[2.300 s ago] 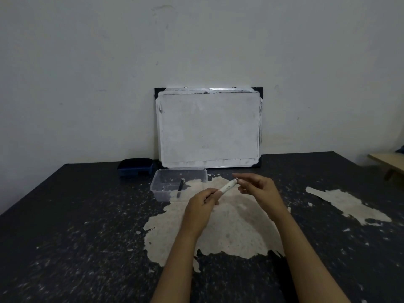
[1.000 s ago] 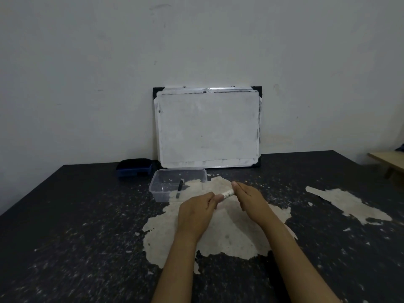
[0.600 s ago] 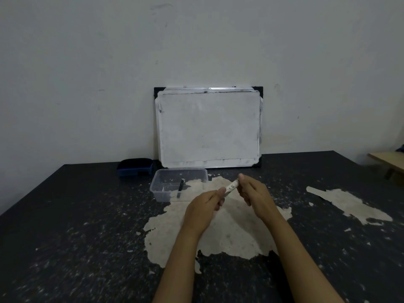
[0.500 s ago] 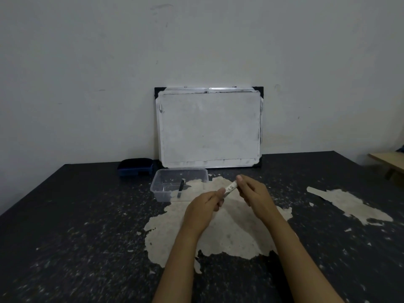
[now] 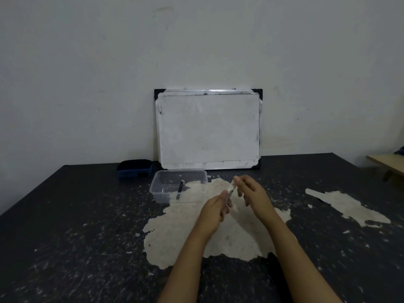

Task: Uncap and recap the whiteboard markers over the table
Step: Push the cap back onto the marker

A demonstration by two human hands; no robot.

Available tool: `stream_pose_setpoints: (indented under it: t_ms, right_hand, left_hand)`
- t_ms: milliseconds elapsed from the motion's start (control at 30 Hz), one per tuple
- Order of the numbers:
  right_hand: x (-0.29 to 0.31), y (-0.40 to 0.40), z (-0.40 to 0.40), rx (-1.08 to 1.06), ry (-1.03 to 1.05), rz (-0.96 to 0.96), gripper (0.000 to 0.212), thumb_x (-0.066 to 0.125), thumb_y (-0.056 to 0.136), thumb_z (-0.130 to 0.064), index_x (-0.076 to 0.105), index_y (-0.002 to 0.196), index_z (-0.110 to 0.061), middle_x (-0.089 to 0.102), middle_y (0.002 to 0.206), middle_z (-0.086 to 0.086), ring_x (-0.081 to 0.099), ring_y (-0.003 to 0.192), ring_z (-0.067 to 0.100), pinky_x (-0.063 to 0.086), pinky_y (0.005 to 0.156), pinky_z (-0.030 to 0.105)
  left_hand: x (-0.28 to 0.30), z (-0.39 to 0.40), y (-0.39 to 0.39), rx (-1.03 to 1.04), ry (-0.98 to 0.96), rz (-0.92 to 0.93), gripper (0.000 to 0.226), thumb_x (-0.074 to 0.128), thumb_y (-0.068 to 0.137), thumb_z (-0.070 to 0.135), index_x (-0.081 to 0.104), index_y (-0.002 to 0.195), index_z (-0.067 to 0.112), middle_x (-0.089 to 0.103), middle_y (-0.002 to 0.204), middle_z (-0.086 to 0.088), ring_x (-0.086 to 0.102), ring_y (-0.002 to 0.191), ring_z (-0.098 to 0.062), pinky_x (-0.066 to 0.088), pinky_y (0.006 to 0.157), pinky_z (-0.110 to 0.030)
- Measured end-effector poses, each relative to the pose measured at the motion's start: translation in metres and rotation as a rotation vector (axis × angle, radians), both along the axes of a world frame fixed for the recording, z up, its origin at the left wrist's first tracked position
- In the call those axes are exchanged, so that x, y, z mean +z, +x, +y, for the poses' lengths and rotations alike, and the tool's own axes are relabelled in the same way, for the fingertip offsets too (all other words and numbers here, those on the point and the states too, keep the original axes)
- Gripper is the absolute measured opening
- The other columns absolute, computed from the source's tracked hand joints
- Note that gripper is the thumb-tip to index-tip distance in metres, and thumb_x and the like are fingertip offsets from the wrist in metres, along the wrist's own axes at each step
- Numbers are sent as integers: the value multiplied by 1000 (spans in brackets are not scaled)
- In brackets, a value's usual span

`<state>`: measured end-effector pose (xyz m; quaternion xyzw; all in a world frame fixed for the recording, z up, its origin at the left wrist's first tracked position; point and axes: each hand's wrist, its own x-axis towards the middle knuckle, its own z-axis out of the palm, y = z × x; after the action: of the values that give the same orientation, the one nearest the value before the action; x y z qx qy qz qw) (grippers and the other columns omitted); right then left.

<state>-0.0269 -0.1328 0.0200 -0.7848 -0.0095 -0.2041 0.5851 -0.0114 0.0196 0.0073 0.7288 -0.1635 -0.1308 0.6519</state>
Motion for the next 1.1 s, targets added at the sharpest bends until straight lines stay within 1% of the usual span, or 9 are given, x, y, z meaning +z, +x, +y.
stream_pose_setpoints:
  t_ms: [133,200,267,367,467,567,733,900,1100]
  right_hand:
    - [2,1,-2,-6,51,39,12,73,88,-27,76,94,-17,70,85,-6,58,68,-3,40,60,14]
    - [2,0,-2,19,110,68,17,71,89,-24,78,94,-10,71,84,-6,58,63,-8,41,58,10]
    - [2,1,-3,13,158,104,24,70,90,-28,76,95,-6,69,84,-3,54,60,-1,40,59,18]
    - [2,3,-7,-40,202,135,27,67,91,-34,73,97,-8,68,86,0,51,67,13,40,63,30]
    - [2,2,-10,-107,254,110,26,67,91,-35,73,97,-10,69,84,-2,52,67,13,42,62,29]
    - [2,0,-11,-161,280,84,25,66,92,-31,72,98,-8,68,83,-3,56,69,9,45,63,26]
    - [0,1,-12,-99,259,146,25,71,89,-32,72,109,-16,73,95,-2,62,77,12,50,67,26]
    - [-4,9,-13,-79,279,181,24,72,89,-25,70,112,-18,72,99,4,64,79,18,52,62,22]
    - [-5,28,-21,-105,332,222,26,75,87,-23,71,108,-8,73,93,9,67,76,18,57,60,19]
  left_hand:
    - [2,-2,0,-59,-96,103,43,35,102,50,60,100,15,51,66,7,34,43,-3,26,40,-18]
    - [1,-5,0,-65,-94,137,42,35,101,52,55,104,14,54,71,4,36,43,-4,27,40,-18]
    - [2,-8,-4,-60,-84,155,42,36,101,52,52,106,13,58,73,3,42,44,-4,31,42,-19]
    - [0,-12,-6,-43,-78,131,41,44,100,48,55,115,11,66,87,0,61,66,-11,50,60,-24]
    - [-4,-13,-3,-38,-23,63,38,57,95,45,62,122,19,68,106,-1,67,92,-18,55,79,-34]
    - [-7,-15,-2,-31,-2,-6,34,64,92,32,65,124,19,67,101,-2,63,86,-13,51,69,-25]
    - [-11,-21,-2,115,-57,23,28,68,91,19,65,119,14,69,103,0,65,94,-13,49,67,-14]
    - [-15,-28,4,204,-134,80,42,82,78,20,62,113,10,72,105,-9,69,98,-22,59,83,-33]
    - [-14,-34,16,194,-88,-33,36,78,82,26,63,111,12,70,103,-4,68,97,-17,55,71,-18]
